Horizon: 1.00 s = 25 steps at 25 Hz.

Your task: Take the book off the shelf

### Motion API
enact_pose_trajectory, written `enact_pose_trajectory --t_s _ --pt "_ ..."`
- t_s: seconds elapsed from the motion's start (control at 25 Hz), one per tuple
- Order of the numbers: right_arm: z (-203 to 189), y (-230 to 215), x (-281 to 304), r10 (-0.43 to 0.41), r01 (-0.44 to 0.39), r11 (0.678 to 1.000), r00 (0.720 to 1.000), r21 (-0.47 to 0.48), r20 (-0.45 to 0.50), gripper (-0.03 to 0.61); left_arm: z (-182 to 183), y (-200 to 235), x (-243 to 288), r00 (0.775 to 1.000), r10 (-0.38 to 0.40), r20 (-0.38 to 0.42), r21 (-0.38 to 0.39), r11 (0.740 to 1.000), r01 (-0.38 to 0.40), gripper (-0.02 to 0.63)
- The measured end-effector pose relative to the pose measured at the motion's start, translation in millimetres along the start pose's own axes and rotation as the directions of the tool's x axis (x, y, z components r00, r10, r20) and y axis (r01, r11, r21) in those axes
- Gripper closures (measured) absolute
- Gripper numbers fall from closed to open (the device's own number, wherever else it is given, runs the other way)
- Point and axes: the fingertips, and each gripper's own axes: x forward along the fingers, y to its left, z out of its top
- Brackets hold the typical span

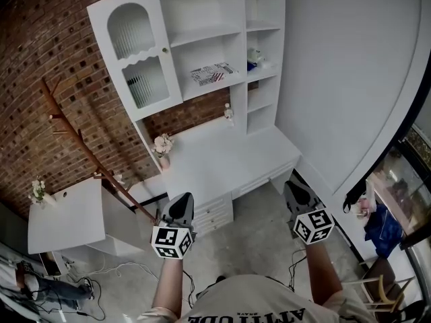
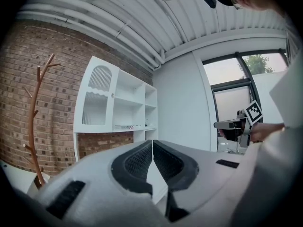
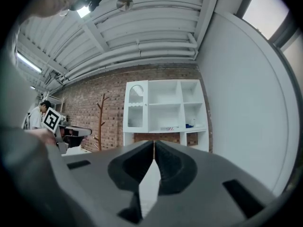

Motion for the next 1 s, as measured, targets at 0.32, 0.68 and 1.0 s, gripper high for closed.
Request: enact_pose_trajectory --t_s 0.32,0.68,1.0 --pt "-10.8 -23.9 -13.7 0.003 -0.003 1.0 1.0 0.026 -0.013 0.546 -7.5 -26.0 6.8 1.0 0.014 -0.016 -0.005 1.0 -0.014 0.586" --pt "-23.6 -52.0 -27.4 0.035 -0.033 0.998 0.999 0.046 -0.041 0.546 -15.0 -59.3 12.5 0.999 0.046 -0.026 -0.024 0.999 -0.046 0.586" --pt "-38.0 -74.4 -33.1 0.049 -0.045 0.996 0.998 0.073 -0.048 0.546 -25.7 -81.6 23.4 0.998 0.05 -0.041 -0.028 0.998 -0.051 0.586"
